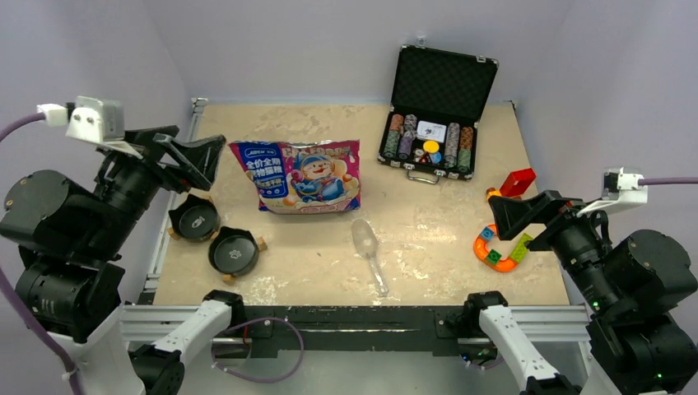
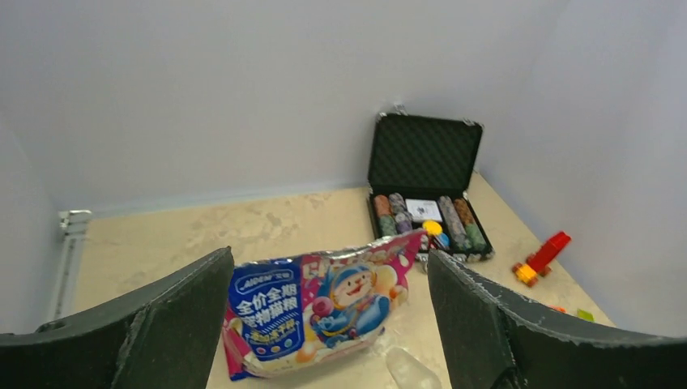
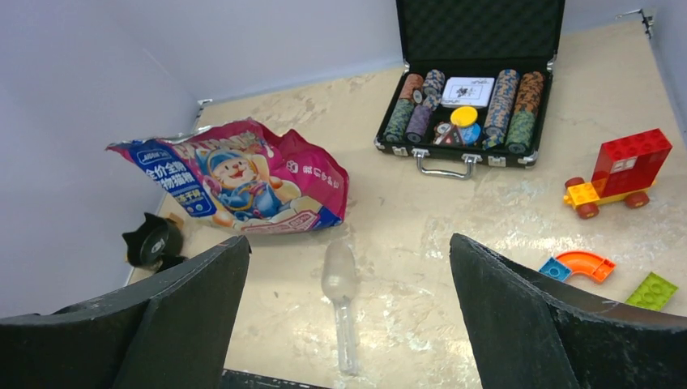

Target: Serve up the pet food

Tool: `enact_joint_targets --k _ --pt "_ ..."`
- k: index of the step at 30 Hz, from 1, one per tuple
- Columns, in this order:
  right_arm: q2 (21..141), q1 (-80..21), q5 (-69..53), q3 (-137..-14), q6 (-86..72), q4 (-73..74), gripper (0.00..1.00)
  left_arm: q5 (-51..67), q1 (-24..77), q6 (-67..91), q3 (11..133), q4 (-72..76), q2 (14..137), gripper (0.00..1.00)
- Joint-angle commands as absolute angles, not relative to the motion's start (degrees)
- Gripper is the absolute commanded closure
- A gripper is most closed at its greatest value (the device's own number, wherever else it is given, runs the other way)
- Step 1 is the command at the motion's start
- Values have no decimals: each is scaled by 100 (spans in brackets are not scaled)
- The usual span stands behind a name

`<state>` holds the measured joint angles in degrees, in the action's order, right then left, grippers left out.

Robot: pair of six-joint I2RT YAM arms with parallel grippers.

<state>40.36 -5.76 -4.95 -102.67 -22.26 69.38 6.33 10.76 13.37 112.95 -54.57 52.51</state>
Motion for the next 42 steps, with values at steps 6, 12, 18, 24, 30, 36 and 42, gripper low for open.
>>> enact_joint_targets --k 6,12,18,24,30,36,42 --pt "4180 -563 -1086 -10206 -2175 6916 1 2525 1548 3332 9862 -5668 5861 14" --pt "4021 -563 -1069 -10064 -2127 6800 1 751 3934 4196 8645 -5527 6136 15" --pt "3956 -563 -909 -10011 -2163 6782 1 -773 5470 5603 8319 -5913 7420 20" --pt "4027 -567 -1063 -9985 -2105 6753 1 -1115 5989 6726 8704 -6188 8955 20" --pt "4069 -570 -1254 -9919 -2222 6700 1 -722 6142 7730 8321 -5078 9730 14" --pt "4091 -565 -1344 -9801 -2261 6703 1 -322 6481 8596 7988 -4643 10634 13" --pt "4009 -563 -1362 -9809 -2274 6794 1 -475 6653 9040 7610 -4486 10999 19"
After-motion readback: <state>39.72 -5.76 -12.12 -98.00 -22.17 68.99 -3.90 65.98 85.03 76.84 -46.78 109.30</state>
